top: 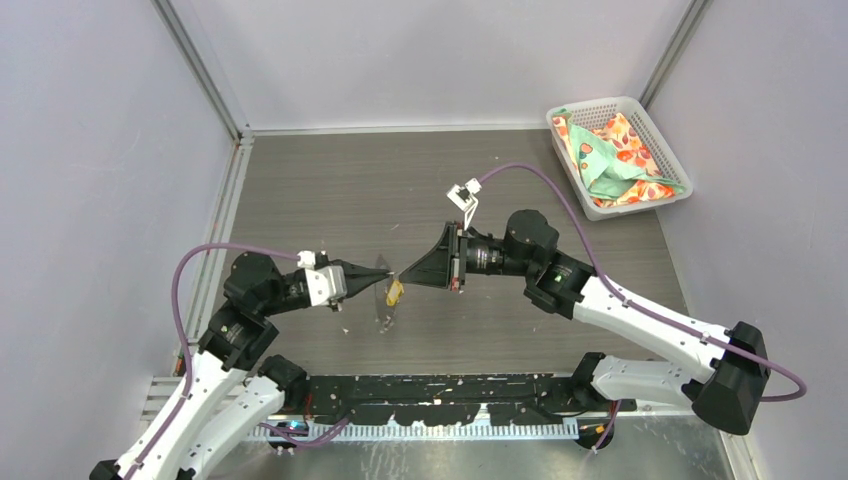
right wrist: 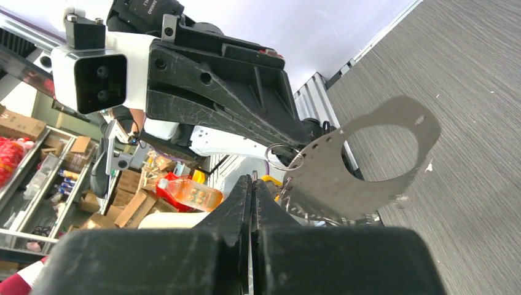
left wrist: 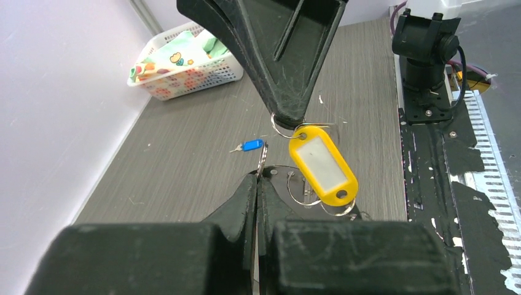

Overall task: Put the keys on the keyring
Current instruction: Place the key at the center of the board.

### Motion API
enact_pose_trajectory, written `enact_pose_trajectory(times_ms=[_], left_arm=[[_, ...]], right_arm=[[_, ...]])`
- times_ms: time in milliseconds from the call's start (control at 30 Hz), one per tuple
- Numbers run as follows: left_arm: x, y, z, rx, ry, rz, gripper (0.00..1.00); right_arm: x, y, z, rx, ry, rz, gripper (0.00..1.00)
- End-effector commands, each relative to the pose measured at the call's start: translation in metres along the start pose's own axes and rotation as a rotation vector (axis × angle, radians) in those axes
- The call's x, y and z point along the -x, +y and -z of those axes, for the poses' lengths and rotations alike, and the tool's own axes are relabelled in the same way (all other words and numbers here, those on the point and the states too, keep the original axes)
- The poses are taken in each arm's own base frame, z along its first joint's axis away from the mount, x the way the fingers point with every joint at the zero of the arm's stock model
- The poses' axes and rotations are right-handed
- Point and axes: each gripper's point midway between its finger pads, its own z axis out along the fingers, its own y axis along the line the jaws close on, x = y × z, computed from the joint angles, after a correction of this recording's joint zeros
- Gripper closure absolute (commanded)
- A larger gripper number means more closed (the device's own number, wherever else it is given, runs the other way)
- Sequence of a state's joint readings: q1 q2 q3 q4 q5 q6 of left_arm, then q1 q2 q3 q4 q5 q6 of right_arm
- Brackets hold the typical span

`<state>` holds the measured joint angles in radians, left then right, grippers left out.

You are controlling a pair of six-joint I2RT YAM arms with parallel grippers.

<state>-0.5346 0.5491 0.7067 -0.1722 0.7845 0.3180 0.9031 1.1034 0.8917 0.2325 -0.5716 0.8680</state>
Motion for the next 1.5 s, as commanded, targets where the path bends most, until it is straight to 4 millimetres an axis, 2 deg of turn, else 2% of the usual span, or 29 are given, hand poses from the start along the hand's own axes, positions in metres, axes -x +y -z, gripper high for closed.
enact_pose_trajectory(times_ms=[0,167,500,600,733,867,1100,1300,1467], left_arm=[[0.026,0.002,0.001,-0.004,-0.079,-0.057,1.00],[0.033,-0.001,0.002,-0.008,-0.105,-0.044,1.00],[0.075,-0.015,0.003,-0.123,-0.218,0.007,1.00],[0.087,-0.020,0.004,-0.160,-0.247,0.012,1.00],[0.098,-0.028,0.006,-0.227,-0.264,0.003,1.00],[0.093,-0.033,0.008,-0.256,-0.247,-0.051,1.00],[0.083,-0.047,0.013,-0.333,-0.216,-0.129,1.00],[0.072,-0.055,0.017,-0.383,-0.183,-0.225,1.00],[0.063,-0.058,0.021,-0.413,-0.144,-0.303,1.00]], right_arm=[[0.011,0.018,0.006,0.069,-0.038,0.028,0.99],[0.010,0.021,0.010,0.073,-0.037,0.034,0.99],[0.015,0.048,0.055,0.030,-0.001,0.169,0.99],[0.014,0.043,0.063,-0.030,0.013,0.188,0.99],[0.009,0.029,0.062,-0.066,0.016,0.183,0.99],[0.005,0.014,0.061,-0.109,0.024,0.178,0.99],[0.002,0.004,0.061,-0.140,0.041,0.200,0.99],[-0.006,-0.027,0.065,-0.263,0.063,0.197,0.99],[-0.009,-0.043,0.066,-0.315,0.056,0.201,0.99]])
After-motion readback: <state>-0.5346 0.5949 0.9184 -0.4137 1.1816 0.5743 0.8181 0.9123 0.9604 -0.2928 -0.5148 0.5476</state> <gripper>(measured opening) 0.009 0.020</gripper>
